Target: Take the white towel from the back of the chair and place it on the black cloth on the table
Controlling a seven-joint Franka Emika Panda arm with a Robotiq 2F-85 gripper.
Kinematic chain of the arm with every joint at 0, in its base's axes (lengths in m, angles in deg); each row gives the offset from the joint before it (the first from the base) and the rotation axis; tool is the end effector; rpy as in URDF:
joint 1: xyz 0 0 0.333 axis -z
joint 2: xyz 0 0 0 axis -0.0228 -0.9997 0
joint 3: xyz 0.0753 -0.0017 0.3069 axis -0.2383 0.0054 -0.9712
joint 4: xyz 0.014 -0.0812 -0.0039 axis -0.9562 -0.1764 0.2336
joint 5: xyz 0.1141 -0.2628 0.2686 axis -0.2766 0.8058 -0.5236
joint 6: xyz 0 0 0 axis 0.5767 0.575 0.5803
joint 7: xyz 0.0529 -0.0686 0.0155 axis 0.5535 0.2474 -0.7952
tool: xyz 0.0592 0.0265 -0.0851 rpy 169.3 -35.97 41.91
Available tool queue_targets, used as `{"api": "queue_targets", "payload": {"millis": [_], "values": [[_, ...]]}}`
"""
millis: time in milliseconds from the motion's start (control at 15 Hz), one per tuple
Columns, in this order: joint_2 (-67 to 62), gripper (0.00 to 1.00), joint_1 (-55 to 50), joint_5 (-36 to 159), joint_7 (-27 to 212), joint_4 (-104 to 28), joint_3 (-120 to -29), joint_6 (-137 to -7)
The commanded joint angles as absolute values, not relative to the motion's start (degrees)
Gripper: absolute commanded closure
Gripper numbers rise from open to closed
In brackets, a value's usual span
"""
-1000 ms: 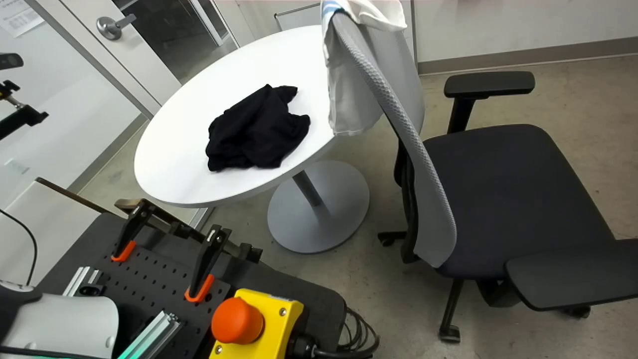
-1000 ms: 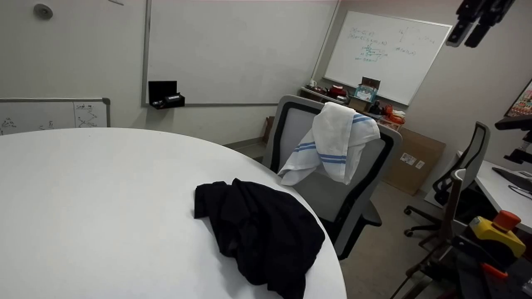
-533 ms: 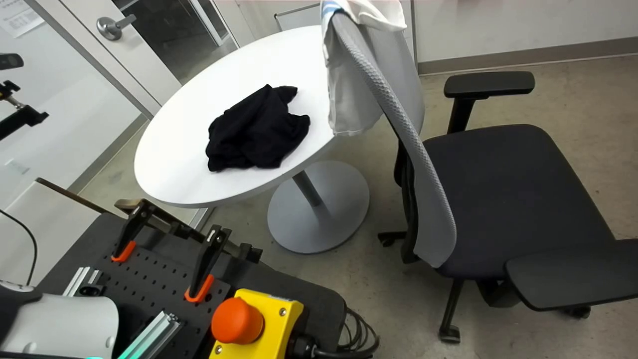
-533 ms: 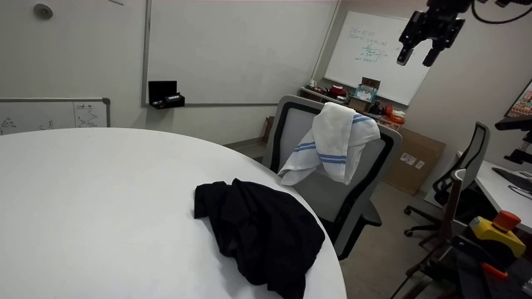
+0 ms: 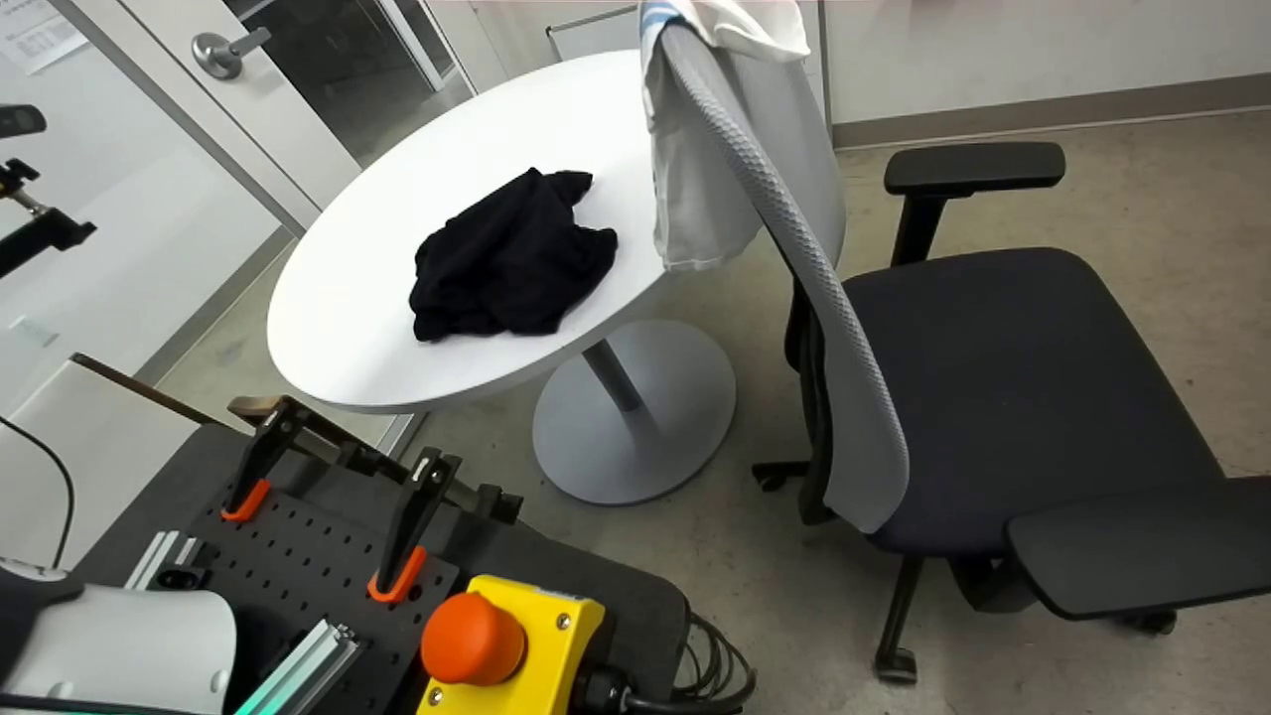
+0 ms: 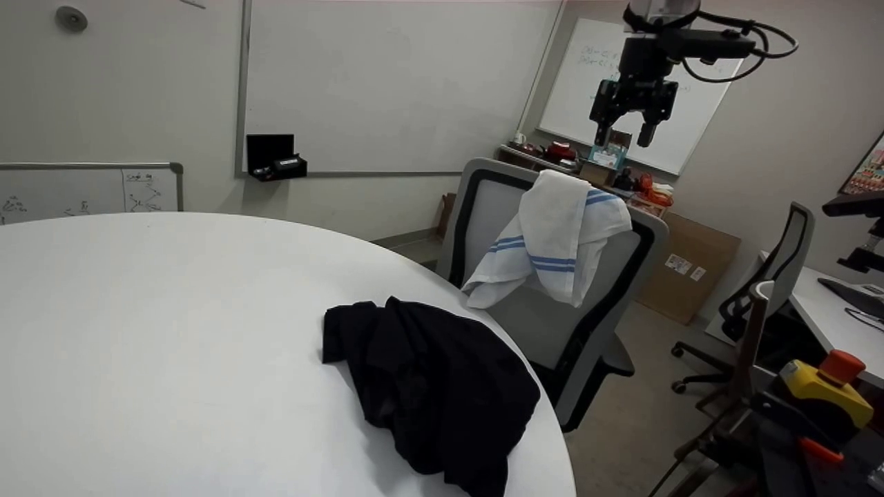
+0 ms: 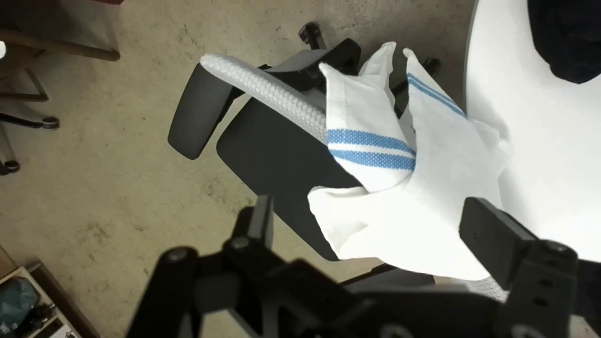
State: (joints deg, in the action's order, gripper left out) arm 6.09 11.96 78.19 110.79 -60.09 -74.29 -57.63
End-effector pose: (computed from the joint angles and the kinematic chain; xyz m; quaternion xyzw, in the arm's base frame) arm 0.5460 -0.1884 0.3910 0.9534 -0.2616 -0.0130 0.1494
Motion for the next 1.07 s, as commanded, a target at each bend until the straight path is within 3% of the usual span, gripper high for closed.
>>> {"api": "queue_targets", "payload": {"millis": [0,400,600,1000], "values": [[-2.3,0.00,8.8,75.4,109.7,-50.7,-72.3,-52.5],[-10.2,0.00,5.7,74.5,109.3,-44.9,-71.4,-49.4],[-12.8,0.06,4.9,74.9,109.0,-43.5,-70.9,-48.3],[-15.1,0.53,4.1,75.3,108.2,-41.9,-69.9,-45.9]]}}
